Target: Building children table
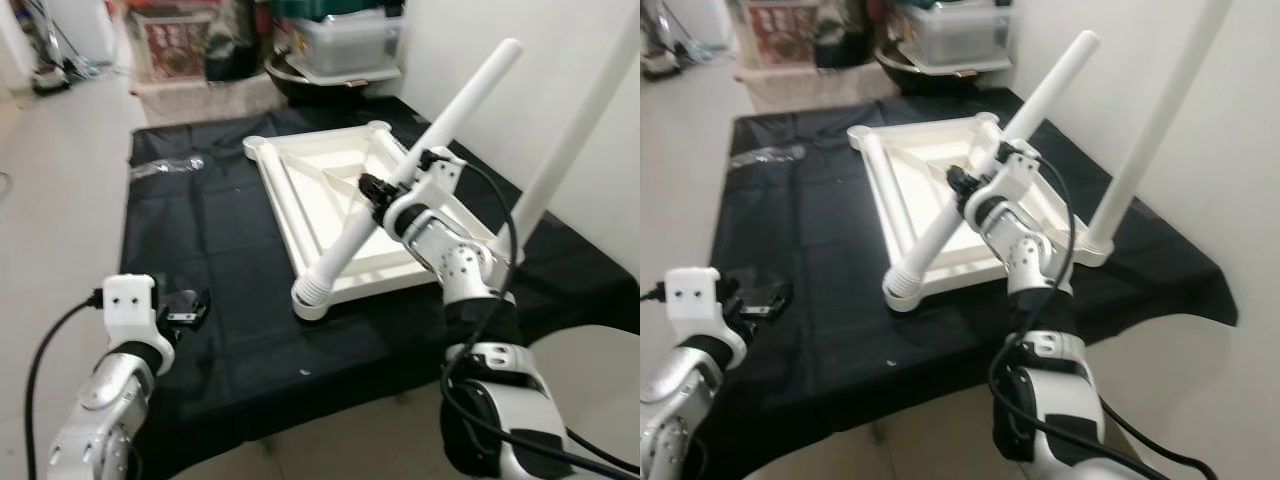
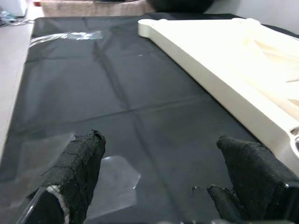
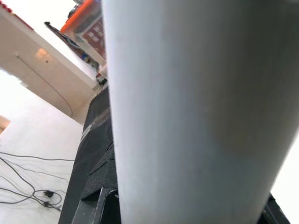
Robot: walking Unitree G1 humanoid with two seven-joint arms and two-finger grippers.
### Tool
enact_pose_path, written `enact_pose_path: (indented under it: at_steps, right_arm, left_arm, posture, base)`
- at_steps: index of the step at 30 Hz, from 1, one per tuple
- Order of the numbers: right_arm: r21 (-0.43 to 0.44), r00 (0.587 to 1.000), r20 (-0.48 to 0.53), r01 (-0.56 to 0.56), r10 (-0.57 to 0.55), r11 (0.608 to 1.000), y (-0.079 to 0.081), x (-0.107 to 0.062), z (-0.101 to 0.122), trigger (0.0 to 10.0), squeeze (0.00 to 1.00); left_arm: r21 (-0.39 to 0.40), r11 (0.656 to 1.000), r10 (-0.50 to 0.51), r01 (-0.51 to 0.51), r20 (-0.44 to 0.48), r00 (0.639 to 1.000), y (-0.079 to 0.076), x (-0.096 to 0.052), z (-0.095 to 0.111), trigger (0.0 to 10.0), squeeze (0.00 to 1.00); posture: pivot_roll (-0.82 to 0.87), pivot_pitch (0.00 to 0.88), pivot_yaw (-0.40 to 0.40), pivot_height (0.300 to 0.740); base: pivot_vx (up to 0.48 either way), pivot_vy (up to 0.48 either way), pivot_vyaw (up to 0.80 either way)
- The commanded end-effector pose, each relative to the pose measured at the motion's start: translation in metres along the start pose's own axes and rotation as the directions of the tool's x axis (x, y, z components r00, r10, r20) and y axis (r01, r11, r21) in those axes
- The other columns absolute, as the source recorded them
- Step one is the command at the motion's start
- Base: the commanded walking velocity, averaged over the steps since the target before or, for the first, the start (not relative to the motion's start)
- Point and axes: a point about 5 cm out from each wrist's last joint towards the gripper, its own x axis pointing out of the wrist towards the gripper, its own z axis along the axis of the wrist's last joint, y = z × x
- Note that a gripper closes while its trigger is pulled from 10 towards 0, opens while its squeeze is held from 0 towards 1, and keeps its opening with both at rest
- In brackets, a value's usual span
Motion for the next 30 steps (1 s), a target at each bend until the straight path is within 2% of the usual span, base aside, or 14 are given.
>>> enact_pose_path:
  at_steps: [1, 6, 17, 18, 21, 22, 24, 25, 26, 27, 30]
  right_arm:
    - [0.011, 0.998, -0.037, 0.046, -0.046, 0.999, -0.005, 0.000, -0.005, 0.0, 0.00]
    - [0.032, 0.998, -0.034, 0.053, -0.052, 0.998, -0.003, 0.000, -0.006, 0.0, 0.00]
    - [0.029, 0.990, -0.085, 0.111, -0.108, 0.993, -0.010, 0.002, -0.010, 0.0, 0.00]
    - [0.059, 0.990, -0.071, 0.124, -0.119, 0.991, -0.007, 0.003, -0.005, 0.0, 0.00]
    - [0.075, 0.992, -0.065, 0.109, -0.104, 0.991, -0.003, 0.003, -0.002, 0.0, 0.00]
    - [0.105, 0.996, -0.061, 0.074, -0.068, 0.992, 0.006, 0.002, 0.002, 0.0, 0.00]
    - [0.105, 0.996, -0.061, 0.074, -0.068, 0.992, 0.006, 0.002, 0.002, 0.0, 0.00]
    - [0.246, 1.000, -0.016, -0.006, 0.010, 0.969, 0.022, 0.002, 0.017, 0.0, 0.00]
    - [0.246, 1.000, -0.016, -0.006, 0.010, 0.969, 0.022, 0.002, 0.017, 0.0, 0.00]
    - [0.302, 0.999, 0.009, -0.036, 0.034, 0.953, 0.028, 0.001, 0.024, 0.0, 0.00]
    - [0.319, 0.999, 0.022, -0.044, 0.039, 0.947, 0.030, 0.001, 0.027, 0.0, 0.00]
  left_arm:
    - [0.026, 0.999, -0.041, 0.041, 0.021, 0.999, -0.003, -0.001, 0.005, 10.0, 0.00]
    - [0.040, 0.997, -0.069, 0.068, 0.023, 0.997, -0.003, -0.003, 0.007, 10.0, 0.00]
    - [0.035, 0.997, -0.070, 0.069, 0.015, 0.997, -0.004, -0.005, 0.003, 10.0, 0.00]
    - [0.043, 0.986, -0.160, 0.159, 0.025, 0.987, -0.012, -0.007, 0.007, 10.0, 0.00]
    - [0.052, 0.976, -0.213, 0.212, 0.027, 0.977, -0.017, -0.009, 0.008, 10.0, 0.00]
    - [0.064, 0.956, -0.290, 0.287, 0.028, 0.957, -0.023, -0.012, 0.010, 10.0, 0.00]
    - [0.064, 0.956, -0.290, 0.287, 0.028, 0.957, -0.023, -0.012, 0.010, 10.0, 0.00]
    - [0.095, 0.910, -0.408, 0.404, 0.035, 0.912, -0.031, -0.017, 0.018, 10.0, 0.00]
    - [0.095, 0.910, -0.408, 0.404, 0.035, 0.912, -0.031, -0.017, 0.018, 10.0, 0.00]
    - [0.103, 0.892, -0.445, 0.439, 0.042, 0.895, -0.034, -0.018, 0.022, 10.0, 0.00]
    - [0.111, 0.885, -0.459, 0.452, 0.048, 0.887, -0.034, -0.017, 0.024, 10.0, 0.00]
  posture:
    - [0.07, 0.000, -0.054, 0.740]
    - [0.07, 0.000, -0.053, 0.740]
    - [0.07, 0.000, -0.056, 0.740]
    - [0.07, 0.000, -0.053, 0.740]
    - [0.07, 0.000, -0.052, 0.740]
    - [0.07, 0.000, -0.051, 0.740]
    - [0.07, 0.000, -0.051, 0.740]
    - [0.06, 0.000, -0.043, 0.740]
    - [0.06, 0.000, -0.043, 0.740]
    - [0.06, 0.000, -0.043, 0.740]
    - [0.06, 0.000, -0.040, 0.740]
  base:
    - [0.000, 0.000, 0.00]
    - [0.000, 0.000, 0.00]
    - [0.000, 0.000, 0.00]
    - [0.000, 0.000, 0.00]
    - [0.000, 0.000, 0.00]
    - [0.000, 0.000, 0.00]
    - [0.000, 0.000, 0.00]
    - [0.000, 0.000, 0.00]
    - [0.000, 0.000, 0.00]
    - [0.000, 0.000, 0.00]
    - [0.000, 0.000, 0.00]
